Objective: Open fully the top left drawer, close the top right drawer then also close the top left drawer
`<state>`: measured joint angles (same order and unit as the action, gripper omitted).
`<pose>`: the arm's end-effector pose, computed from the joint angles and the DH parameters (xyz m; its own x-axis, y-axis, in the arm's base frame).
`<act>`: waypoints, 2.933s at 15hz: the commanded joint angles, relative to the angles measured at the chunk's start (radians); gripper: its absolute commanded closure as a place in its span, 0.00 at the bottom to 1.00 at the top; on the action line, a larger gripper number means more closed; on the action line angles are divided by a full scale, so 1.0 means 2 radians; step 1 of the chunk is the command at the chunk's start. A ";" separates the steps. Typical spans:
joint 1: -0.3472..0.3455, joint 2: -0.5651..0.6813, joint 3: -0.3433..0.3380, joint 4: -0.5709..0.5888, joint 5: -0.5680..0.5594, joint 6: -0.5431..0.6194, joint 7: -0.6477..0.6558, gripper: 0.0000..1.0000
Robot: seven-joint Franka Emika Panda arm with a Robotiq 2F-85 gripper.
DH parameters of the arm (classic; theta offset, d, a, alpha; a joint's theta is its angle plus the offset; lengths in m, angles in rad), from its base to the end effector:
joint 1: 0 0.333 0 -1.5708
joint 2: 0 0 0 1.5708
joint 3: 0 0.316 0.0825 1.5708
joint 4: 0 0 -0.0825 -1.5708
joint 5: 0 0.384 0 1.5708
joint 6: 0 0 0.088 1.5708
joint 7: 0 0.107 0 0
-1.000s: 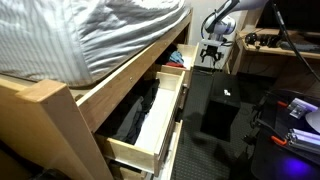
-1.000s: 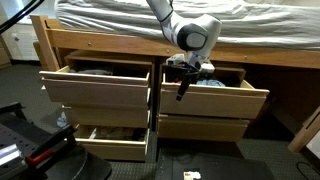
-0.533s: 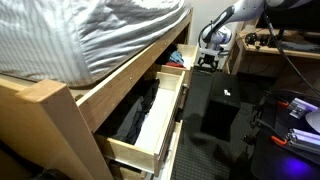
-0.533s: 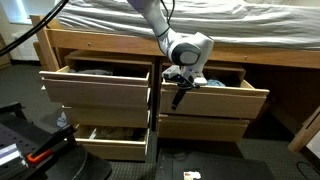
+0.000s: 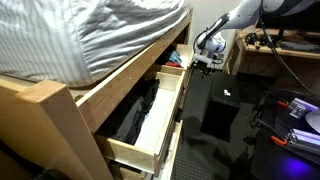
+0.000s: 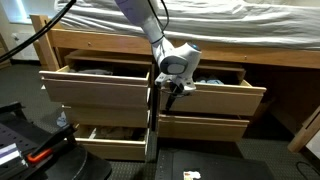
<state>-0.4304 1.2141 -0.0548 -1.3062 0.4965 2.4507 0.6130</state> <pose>0.6193 -0.3182 -0.0102 0.1229 -0.9680 -0.2187 -0.9869 -0.0960 -0.1298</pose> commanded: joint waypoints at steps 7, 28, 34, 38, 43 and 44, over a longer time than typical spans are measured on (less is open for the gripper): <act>0.068 0.076 0.074 0.112 -0.002 0.130 -0.107 0.00; 0.074 -0.138 -0.052 0.057 -0.067 -0.166 -0.020 0.00; 0.076 -0.107 -0.057 0.096 -0.065 -0.146 -0.021 0.00; 0.071 -0.153 -0.055 0.018 -0.070 -0.137 -0.075 0.00; 0.066 -0.212 -0.057 -0.083 -0.069 -0.142 -0.142 0.00; 0.063 -0.218 -0.053 -0.094 -0.077 -0.146 -0.150 0.00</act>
<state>-0.2926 0.8897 -0.1776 -1.3281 0.3579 2.1601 0.3866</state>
